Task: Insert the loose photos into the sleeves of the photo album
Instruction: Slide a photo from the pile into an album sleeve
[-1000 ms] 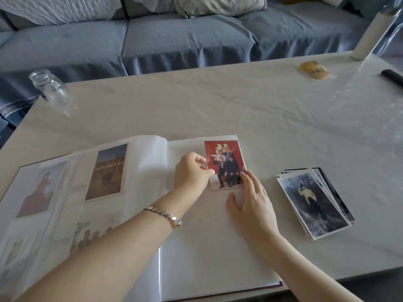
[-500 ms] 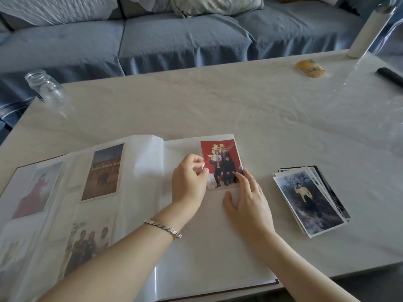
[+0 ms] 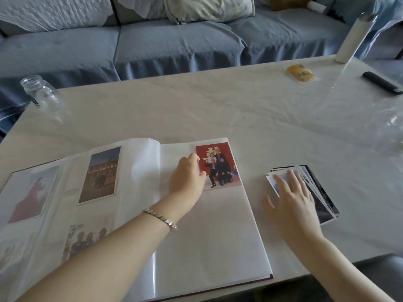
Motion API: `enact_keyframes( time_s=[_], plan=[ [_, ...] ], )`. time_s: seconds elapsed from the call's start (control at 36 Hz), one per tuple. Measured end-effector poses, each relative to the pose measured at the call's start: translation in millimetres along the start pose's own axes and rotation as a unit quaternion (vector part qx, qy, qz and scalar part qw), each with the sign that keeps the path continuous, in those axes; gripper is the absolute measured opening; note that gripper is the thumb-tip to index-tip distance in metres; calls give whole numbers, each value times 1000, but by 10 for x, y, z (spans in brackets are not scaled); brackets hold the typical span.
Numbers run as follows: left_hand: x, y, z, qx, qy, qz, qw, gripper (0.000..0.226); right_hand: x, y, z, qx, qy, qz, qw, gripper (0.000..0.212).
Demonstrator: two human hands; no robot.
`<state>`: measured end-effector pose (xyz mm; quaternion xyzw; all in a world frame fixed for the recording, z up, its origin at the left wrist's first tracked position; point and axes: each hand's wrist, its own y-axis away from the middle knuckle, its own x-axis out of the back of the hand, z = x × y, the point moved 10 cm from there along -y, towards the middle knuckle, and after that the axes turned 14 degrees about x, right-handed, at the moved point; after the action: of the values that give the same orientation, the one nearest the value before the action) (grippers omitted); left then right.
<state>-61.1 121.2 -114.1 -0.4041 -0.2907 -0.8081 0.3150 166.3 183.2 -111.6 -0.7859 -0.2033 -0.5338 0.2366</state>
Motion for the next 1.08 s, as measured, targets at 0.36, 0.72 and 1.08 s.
enact_keyframes(
  time_s=[0.36,0.72,1.08],
  plan=[
    [75,414,-88,-72,117,-124,983,12,91,81,151,26,99,-79,992,25],
    [48,671,-200,43,282,-240,928,13,764,59,-465,170,68,236,954,18],
    [422,653,-327,59,334,-99,936,17,240,281,-1467,389,-120,56,912,32]
  ],
)
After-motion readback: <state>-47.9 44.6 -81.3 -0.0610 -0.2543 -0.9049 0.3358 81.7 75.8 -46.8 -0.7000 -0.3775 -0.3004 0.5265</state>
